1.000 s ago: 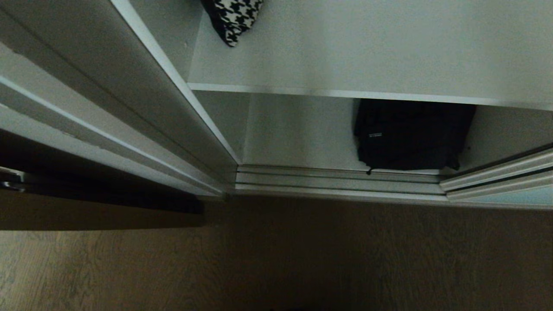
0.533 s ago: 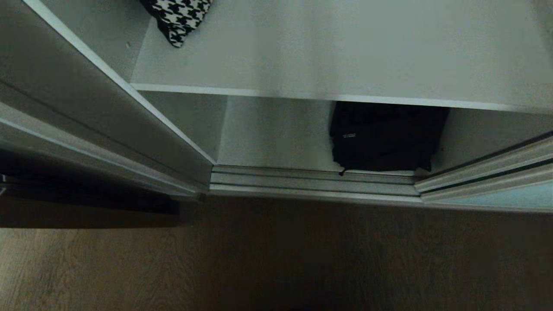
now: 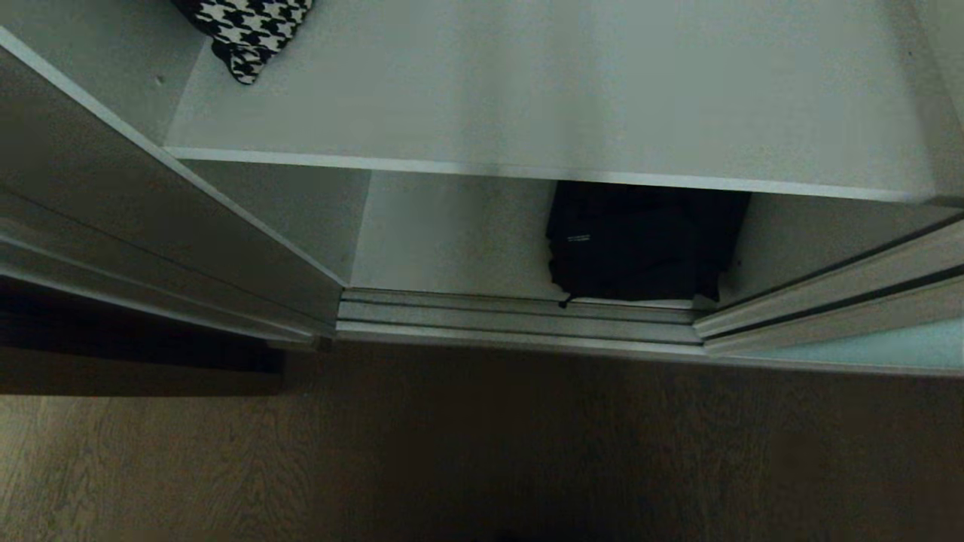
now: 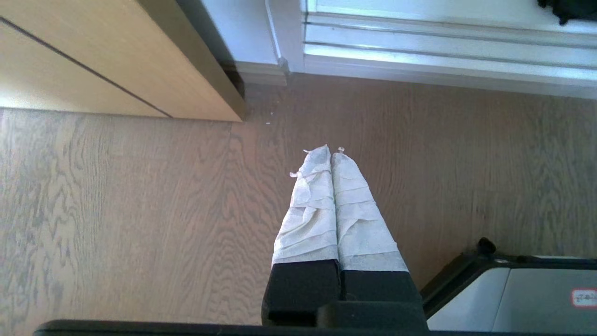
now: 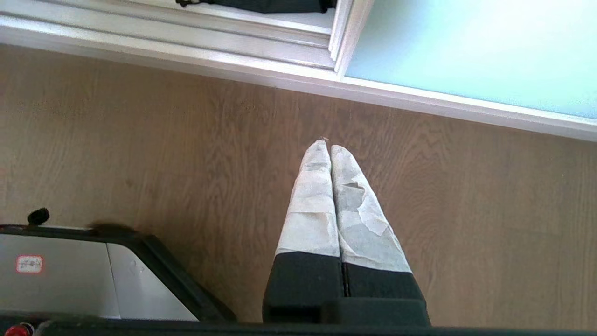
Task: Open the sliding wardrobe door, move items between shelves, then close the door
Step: Close the door
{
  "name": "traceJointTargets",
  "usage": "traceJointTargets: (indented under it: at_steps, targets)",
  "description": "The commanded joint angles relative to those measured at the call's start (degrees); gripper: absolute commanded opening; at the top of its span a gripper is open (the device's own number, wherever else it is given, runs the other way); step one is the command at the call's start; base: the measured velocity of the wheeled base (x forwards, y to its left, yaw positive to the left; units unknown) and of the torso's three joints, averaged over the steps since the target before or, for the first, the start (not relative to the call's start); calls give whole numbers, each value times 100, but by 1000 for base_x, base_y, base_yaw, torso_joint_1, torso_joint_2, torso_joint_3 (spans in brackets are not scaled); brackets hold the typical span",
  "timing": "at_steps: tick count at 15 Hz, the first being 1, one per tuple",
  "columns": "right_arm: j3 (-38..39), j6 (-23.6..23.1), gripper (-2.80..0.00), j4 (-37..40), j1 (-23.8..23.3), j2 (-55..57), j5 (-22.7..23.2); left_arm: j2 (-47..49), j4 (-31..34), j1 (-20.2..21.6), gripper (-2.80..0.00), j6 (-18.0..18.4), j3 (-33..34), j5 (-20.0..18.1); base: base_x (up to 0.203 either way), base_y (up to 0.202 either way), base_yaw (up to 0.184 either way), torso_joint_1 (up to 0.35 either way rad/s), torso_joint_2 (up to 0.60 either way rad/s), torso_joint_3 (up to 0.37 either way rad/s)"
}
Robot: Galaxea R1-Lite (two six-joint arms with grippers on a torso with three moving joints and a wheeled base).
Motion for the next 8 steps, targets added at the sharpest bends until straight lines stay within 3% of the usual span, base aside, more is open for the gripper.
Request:
traceJointTargets:
  at_steps: [1, 5, 8]
  targets:
    - [-451, 65, -280, 68, 8, 7, 50, -2, -4, 6, -280, 1, 0, 1, 0, 0, 0, 0, 0, 0]
    - [-2389, 441, -280, 923, 6, 698, 124, -2, -4, 2, -280, 1, 0, 1, 0, 0, 0, 0, 0, 0]
    - [-3816, 518, -280, 1498, -59, 1453, -166, -2, -4, 6, -280, 1, 0, 1, 0, 0, 0, 0, 0, 0]
